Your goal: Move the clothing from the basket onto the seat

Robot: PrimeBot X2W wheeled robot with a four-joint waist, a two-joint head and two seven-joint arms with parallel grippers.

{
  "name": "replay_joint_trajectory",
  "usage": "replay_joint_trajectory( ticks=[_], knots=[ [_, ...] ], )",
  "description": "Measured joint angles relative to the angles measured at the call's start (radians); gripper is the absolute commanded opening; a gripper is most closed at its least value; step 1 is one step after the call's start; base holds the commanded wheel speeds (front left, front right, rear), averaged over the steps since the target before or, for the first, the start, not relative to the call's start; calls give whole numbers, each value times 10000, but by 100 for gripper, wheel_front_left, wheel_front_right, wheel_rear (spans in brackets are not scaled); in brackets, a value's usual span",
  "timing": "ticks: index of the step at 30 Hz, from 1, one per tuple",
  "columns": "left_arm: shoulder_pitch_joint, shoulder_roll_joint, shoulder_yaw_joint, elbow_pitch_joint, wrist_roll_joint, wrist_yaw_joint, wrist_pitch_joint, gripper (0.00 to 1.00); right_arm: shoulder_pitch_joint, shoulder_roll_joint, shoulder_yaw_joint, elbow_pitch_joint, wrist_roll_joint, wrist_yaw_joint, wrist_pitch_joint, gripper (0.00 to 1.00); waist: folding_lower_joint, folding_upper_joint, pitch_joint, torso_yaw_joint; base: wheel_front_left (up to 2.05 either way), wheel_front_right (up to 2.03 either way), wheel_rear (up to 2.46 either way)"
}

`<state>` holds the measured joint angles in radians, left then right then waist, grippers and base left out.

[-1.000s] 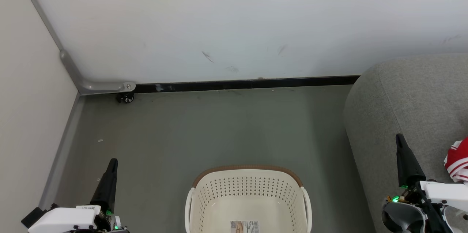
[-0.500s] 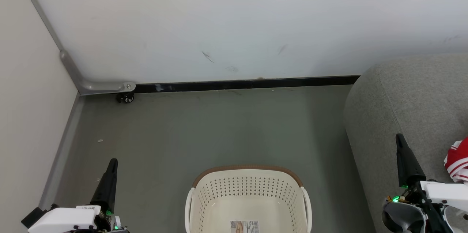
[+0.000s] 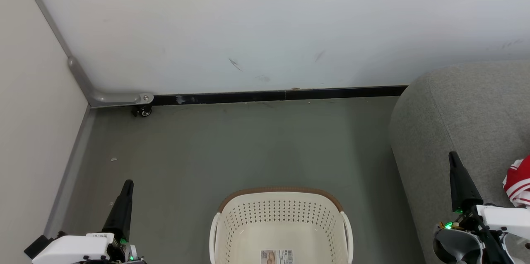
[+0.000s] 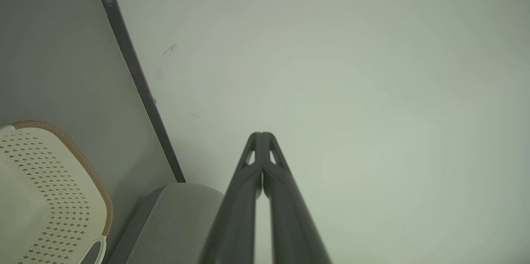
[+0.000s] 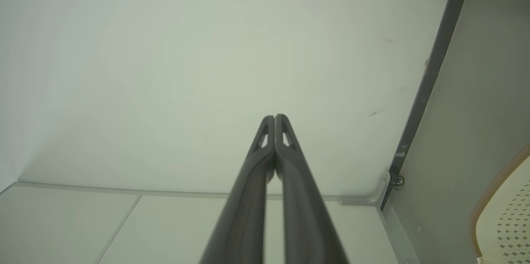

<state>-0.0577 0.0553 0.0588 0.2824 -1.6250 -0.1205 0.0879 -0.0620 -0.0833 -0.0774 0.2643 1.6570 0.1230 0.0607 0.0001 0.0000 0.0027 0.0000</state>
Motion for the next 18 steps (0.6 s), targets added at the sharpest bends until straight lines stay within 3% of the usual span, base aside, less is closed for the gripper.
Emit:
replay_joint_trajectory(
  ticks=[18],
  knots=[
    [-1,-2,12,6,0,0,0,0,0,6,-17,2,0,0,10,0,0,0,0,0,0,0,0]
  ],
)
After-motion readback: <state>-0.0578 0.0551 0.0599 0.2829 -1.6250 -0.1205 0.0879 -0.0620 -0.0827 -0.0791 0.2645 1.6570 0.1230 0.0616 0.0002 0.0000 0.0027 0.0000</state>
